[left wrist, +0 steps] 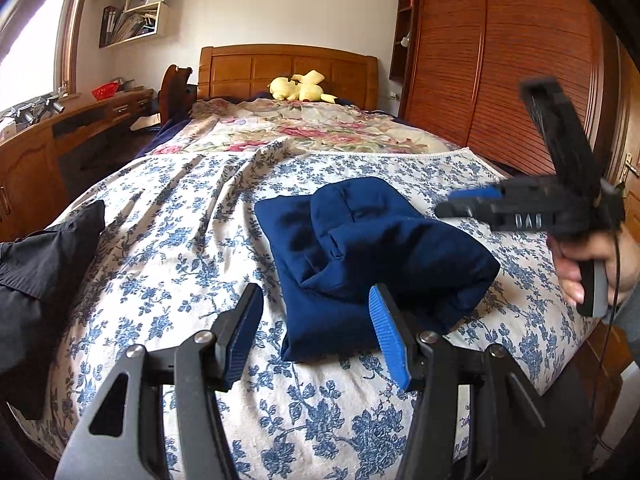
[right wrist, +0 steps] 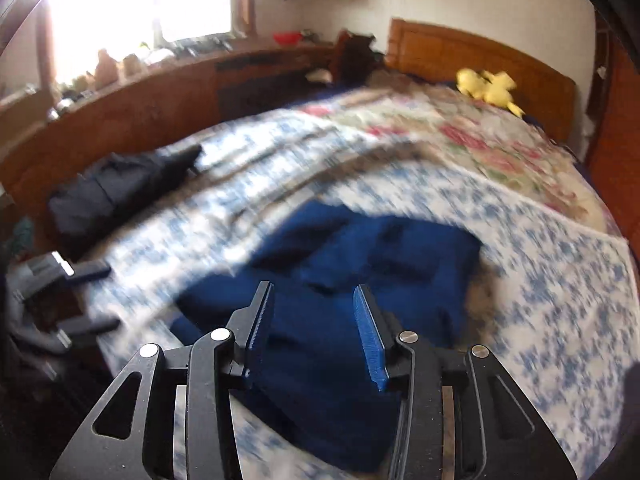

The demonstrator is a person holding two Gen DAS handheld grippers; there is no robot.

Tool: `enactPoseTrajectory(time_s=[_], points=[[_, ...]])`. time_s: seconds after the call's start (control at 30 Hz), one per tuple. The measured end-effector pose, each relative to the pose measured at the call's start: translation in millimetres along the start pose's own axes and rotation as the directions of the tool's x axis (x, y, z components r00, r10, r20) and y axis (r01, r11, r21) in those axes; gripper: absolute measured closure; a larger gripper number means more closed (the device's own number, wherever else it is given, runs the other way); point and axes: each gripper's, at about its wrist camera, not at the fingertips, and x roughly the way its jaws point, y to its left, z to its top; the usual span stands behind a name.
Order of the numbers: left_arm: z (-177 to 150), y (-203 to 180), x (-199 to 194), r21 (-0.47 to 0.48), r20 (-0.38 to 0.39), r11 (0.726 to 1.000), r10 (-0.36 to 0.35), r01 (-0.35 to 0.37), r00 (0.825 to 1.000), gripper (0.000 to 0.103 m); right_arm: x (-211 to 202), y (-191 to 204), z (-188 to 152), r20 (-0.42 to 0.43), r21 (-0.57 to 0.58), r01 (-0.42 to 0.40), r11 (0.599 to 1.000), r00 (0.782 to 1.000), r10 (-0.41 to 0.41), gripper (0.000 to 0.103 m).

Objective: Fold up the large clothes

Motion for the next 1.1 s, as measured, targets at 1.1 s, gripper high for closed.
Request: enactPoseTrajectory(time_s=[1.1], points=[[-2, -18, 72, -0.010, -0.099, 1.000, -0.001, 0.000, 0.995, 0.050, 16, -11, -84, 0.049, 0.058, 0.011, 0.998, 0.999, -0.014, 0.066]])
